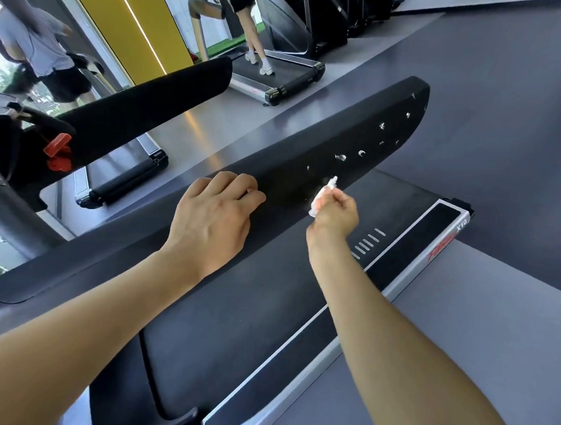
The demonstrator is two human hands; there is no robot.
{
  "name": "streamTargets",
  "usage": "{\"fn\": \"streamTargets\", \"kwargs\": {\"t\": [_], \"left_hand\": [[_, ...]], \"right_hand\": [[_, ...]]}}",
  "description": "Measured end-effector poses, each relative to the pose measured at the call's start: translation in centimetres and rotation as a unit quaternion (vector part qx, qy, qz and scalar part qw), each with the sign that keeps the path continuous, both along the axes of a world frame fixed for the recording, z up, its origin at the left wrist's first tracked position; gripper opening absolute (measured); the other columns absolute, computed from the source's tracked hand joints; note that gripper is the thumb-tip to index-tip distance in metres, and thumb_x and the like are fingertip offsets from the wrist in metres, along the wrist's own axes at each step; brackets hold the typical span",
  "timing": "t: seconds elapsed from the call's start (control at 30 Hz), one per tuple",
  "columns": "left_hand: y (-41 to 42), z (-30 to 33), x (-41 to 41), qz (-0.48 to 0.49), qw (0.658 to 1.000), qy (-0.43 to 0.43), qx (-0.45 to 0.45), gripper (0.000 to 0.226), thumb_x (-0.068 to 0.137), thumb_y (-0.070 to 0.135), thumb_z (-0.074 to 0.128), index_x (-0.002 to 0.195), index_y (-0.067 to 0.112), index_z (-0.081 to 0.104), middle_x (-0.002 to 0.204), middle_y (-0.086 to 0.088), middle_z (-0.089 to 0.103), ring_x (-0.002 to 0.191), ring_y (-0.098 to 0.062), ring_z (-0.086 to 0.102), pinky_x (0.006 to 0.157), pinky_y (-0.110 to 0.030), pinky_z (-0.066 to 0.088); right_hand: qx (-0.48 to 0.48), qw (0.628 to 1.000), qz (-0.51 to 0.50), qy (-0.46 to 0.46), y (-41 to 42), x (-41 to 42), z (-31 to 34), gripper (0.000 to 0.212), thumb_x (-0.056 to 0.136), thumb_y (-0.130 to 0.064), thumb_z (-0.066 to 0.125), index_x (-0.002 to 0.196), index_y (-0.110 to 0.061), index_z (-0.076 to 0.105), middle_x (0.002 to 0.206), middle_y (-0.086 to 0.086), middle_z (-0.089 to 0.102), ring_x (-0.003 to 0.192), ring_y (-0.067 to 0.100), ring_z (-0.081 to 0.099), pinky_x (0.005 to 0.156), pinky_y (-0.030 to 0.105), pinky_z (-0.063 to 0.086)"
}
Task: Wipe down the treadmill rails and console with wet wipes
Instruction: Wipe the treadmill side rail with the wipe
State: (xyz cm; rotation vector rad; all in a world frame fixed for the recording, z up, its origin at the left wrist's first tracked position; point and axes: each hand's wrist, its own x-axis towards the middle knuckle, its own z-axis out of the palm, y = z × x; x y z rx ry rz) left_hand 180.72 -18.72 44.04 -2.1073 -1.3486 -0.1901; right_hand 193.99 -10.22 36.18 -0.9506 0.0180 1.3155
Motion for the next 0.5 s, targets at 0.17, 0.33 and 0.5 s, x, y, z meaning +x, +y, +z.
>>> {"fn": "streamTargets", "kwargs": {"t": [0.17,0.33,0.5], "left_hand": [[-0.1,0.0,0.1,0.001,1.0,0.0,-0.001,0.032,0.078,0.008,0.064,0.108,0.02,0.067,0.111,0.003,0.062,0.101,-0.025,0.055,0.08,-0.033,0.037],[-0.1,0.1,0.2,0.0,1.0,0.008,-0.002,0.031,0.077,0.009,0.064,0.106,0.02,0.068,0.109,0.003,0.063,0.101,-0.025,0.057,0.079,-0.035,0.041],[-0.2,0.0,0.2,0.001,1.0,0.014,-0.001,0.032,0.077,0.009,0.063,0.107,0.02,0.068,0.109,0.002,0.063,0.101,-0.026,0.057,0.079,-0.035,0.041]], "right_hand": [[0.048,0.999,0.022,-0.006,-3.1,-2.9,0.0,0.025,0.088,0.01,0.055,0.074,-0.01,0.054,0.063,-0.001,0.057,0.05,0.007,0.049,0.049,0.018,0.04],[0.05,0.999,0.004,0.014,-1.9,-1.7,0.6,0.026,0.088,0.01,0.055,0.073,-0.011,0.053,0.071,0.005,0.059,0.06,0.012,0.051,0.048,0.016,0.038],[0.042,0.999,-0.021,-0.015,-0.7,-0.5,0.8,0.024,0.089,0.006,0.055,0.073,-0.013,0.053,0.065,0.003,0.055,0.062,0.012,0.05,0.056,0.017,0.041]]}}
